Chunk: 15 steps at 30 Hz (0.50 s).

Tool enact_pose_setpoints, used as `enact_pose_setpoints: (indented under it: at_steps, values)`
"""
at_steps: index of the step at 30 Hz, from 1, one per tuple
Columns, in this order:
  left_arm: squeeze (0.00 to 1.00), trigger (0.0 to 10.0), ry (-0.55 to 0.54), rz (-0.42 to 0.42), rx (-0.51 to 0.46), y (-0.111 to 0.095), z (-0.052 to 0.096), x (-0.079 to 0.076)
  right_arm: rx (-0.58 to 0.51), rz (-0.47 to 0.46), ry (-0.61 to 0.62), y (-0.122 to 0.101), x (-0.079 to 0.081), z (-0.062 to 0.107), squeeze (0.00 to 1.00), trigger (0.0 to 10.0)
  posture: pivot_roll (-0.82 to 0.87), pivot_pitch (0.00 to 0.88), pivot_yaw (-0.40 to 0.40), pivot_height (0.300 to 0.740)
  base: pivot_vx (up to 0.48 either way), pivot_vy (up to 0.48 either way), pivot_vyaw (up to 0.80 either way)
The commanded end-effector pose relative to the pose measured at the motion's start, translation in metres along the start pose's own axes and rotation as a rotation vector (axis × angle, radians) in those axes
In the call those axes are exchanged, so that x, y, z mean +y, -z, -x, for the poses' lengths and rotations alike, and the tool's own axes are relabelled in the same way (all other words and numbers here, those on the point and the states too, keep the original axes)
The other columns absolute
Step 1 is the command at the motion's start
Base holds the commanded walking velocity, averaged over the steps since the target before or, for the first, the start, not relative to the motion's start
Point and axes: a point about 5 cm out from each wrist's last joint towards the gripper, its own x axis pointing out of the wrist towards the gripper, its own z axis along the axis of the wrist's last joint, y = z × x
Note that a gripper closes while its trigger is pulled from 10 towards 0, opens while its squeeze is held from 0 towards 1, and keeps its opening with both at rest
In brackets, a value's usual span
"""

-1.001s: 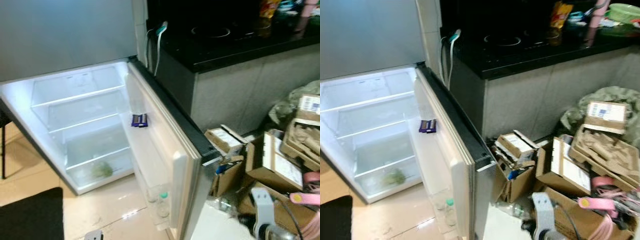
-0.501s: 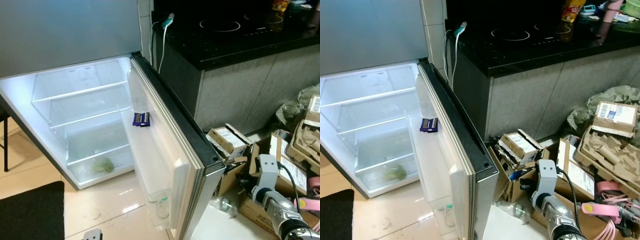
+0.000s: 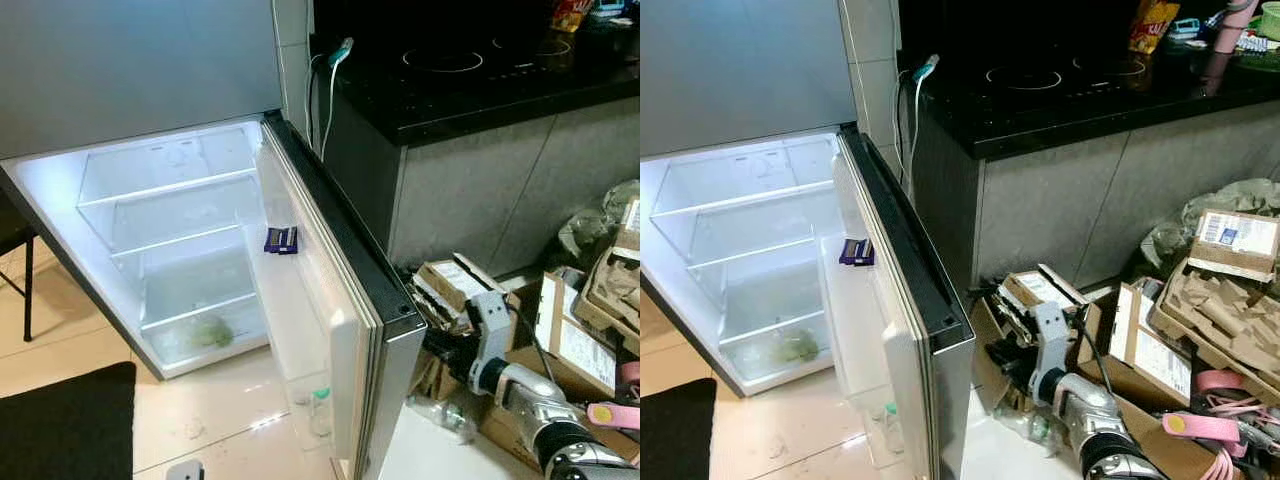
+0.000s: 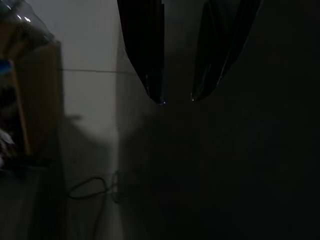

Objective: Restocking fridge

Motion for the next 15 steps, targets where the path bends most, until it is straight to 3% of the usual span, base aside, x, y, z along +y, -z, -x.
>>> enact_pose_setpoints:
  at_steps: [1, 6, 9, 10, 15]
  values:
    - [0.0, 10.0, -0.008, -0.013, 0.011, 0.001, 0.002, 0.004, -0.018, 0.053, -0.031, -0.011, 0.003, -0.005, 0.0, 10.0, -0.08, 0.0, -0.017, 0.74, 0.0, -0.48, 0.0]
    - [0.0, 10.0, -0.022, 0.005, 0.001, 0.001, 0.001, 0.004, -0.019, 0.068, -0.048, -0.013, 0.004, -0.006, 0.0, 10.0, -0.08, 0.0, -0.017, 0.74, 0.0, -0.46, 0.0]
    - [0.0, 10.0, -0.033, 0.004, 0.003, 0.001, 0.001, 0.004, 0.004, 0.093, -0.09, -0.013, 0.007, -0.007, 0.0, 10.0, -0.08, 0.0, -0.018, 0.74, 0.0, 0.0, 0.0]
    - [0.0, 10.0, -0.035, 0.004, 0.002, 0.001, 0.001, 0.004, 0.045, 0.131, -0.162, -0.009, 0.014, -0.009, 0.0, 10.0, -0.09, 0.0, -0.017, 0.74, 0.0, 0.0, 0.0]
    - [0.0, 10.0, -0.034, 0.006, 0.0, 0.001, 0.001, 0.004, 0.064, 0.16, -0.286, -0.008, 0.027, -0.013, 0.0, 10.0, -0.09, 0.0, -0.018, 0.74, 0.0, 0.0, 0.0]
